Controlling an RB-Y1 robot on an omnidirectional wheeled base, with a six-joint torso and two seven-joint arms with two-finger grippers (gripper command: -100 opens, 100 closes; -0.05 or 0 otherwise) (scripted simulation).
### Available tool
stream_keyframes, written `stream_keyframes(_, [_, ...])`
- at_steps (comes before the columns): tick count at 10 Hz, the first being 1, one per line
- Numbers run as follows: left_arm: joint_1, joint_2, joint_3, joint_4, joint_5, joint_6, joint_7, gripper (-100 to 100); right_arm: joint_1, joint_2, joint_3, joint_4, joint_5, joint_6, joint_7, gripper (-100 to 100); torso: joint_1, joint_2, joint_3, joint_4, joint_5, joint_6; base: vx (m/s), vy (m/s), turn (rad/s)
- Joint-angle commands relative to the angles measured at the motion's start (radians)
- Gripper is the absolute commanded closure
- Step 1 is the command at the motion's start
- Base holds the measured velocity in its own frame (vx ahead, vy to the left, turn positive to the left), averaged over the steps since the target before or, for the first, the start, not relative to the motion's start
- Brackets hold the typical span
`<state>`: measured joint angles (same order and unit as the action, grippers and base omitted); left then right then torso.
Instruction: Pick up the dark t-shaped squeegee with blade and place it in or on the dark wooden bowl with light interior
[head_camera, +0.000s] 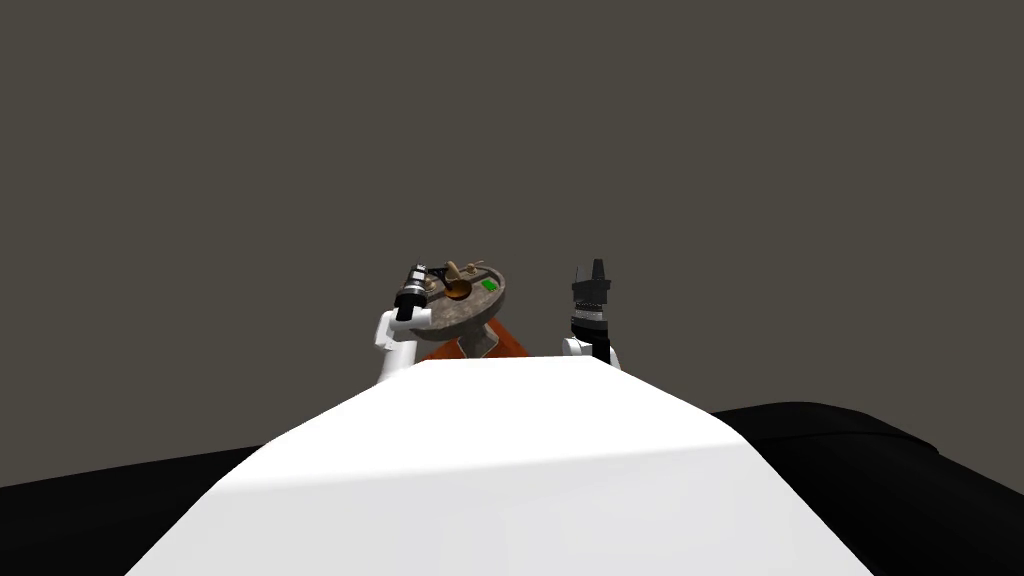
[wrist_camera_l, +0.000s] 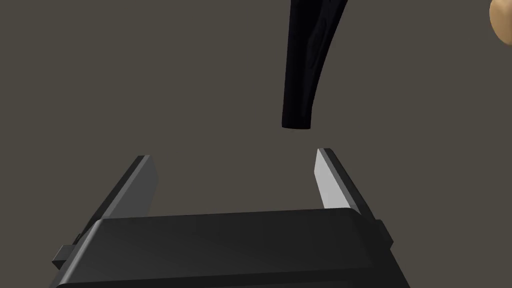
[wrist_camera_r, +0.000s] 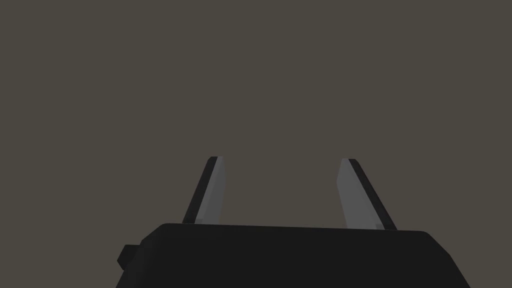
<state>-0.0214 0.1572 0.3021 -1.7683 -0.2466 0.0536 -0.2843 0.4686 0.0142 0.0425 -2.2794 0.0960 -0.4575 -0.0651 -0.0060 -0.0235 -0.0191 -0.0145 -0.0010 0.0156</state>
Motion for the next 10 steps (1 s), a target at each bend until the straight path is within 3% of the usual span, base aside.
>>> stream_keyframes(1, [-0.003, 0.001, 0.001, -0.033, 0.002, 0.031, 0.002, -100, 0.000, 0.000, 0.000, 0.000, 0.000, 0.000, 0.000, 0, 0.000, 0.000, 0.000, 0.000, 0.000, 0.000, -0.049, 0.014, -0.019])
stream_keyframes(3, [-0.014, 0.009, 0.003, -0.072, 0.005, 0.073, 0.006, -100, 0.000, 0.000, 0.000, 0.000, 0.000, 0.000, 0.000, 0, 0.000, -0.001, 0.000, 0.000, 0.000, 0.000, -0.055, 0.017, -0.015])
stream_keyframes(4, [-0.012, 0.005, 0.003, -0.054, 0.003, 0.054, 0.004, -100, 0.000, 0.000, 0.000, 0.000, 0.000, 0.000, 0.000, 0, 0.000, 0.000, 0.000, 0.000, 0.000, 0.000, -0.026, 0.008, -0.004])
stream_keyframes(5, [-0.012, 0.006, 0.003, -0.056, 0.003, 0.058, 0.005, 0, 0.000, 0.000, 0.000, 0.000, 0.000, 0.000, 0.000, 0, 0.000, -0.002, -0.001, 0.000, 0.000, 0.000, 0.000, 0.000, 0.000])
stream_keyframes(10, [-0.012, 0.006, 0.004, -0.056, 0.003, 0.057, 0.004, 0, 0.000, 0.000, 0.000, 0.000, 0.000, 0.000, 0.000, 0, -0.001, -0.004, -0.003, -0.001, 0.000, 0.000, 0.000, 0.000, 0.000])
